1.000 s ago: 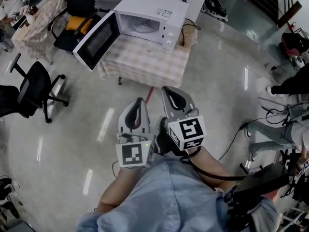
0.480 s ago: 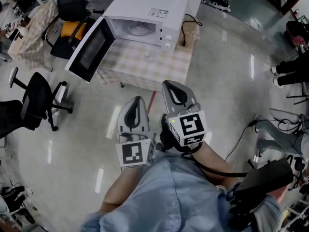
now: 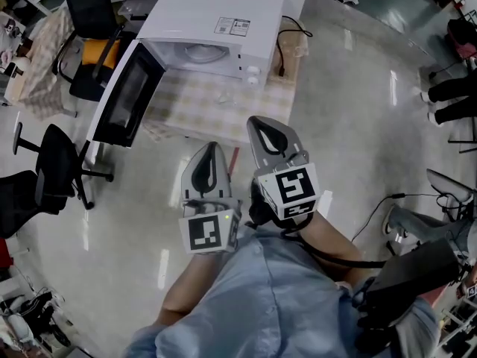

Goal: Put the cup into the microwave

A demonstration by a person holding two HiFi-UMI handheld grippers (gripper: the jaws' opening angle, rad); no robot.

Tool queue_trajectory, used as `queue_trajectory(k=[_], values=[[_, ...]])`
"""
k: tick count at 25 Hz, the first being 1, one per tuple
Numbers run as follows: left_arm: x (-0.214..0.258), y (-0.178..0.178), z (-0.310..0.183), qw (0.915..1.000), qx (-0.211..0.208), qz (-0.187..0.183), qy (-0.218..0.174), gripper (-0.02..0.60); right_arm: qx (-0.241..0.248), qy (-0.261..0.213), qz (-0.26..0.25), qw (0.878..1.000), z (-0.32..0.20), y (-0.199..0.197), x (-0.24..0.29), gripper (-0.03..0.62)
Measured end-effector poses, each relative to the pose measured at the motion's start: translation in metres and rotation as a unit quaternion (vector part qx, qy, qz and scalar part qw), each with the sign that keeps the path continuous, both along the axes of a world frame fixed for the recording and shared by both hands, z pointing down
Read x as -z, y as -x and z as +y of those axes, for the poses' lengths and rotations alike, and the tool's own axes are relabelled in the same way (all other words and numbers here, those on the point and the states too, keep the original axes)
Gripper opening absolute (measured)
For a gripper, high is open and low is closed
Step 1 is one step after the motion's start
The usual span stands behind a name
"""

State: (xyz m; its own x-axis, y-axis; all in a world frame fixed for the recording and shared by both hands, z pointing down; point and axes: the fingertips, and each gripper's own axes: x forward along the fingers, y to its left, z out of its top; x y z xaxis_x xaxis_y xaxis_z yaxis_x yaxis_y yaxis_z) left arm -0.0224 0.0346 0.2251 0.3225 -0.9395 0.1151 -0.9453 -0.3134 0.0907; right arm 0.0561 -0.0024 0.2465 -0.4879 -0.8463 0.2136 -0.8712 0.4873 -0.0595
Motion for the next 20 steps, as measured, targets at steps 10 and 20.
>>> queue_trajectory(k=[10, 20], values=[[-0.004, -0.016, -0.056, 0.9999, 0.005, -0.001, -0.01, 0.008, 0.012, -0.001, 0.0, 1.0, -0.056, -0.015, -0.009, 0.003], [-0.023, -0.01, -0.078, 0.9999, 0.001, -0.011, -0.005, 0.008, 0.026, 0.013, 0.011, 1.0, -0.08, -0.005, -0.038, 0.005]])
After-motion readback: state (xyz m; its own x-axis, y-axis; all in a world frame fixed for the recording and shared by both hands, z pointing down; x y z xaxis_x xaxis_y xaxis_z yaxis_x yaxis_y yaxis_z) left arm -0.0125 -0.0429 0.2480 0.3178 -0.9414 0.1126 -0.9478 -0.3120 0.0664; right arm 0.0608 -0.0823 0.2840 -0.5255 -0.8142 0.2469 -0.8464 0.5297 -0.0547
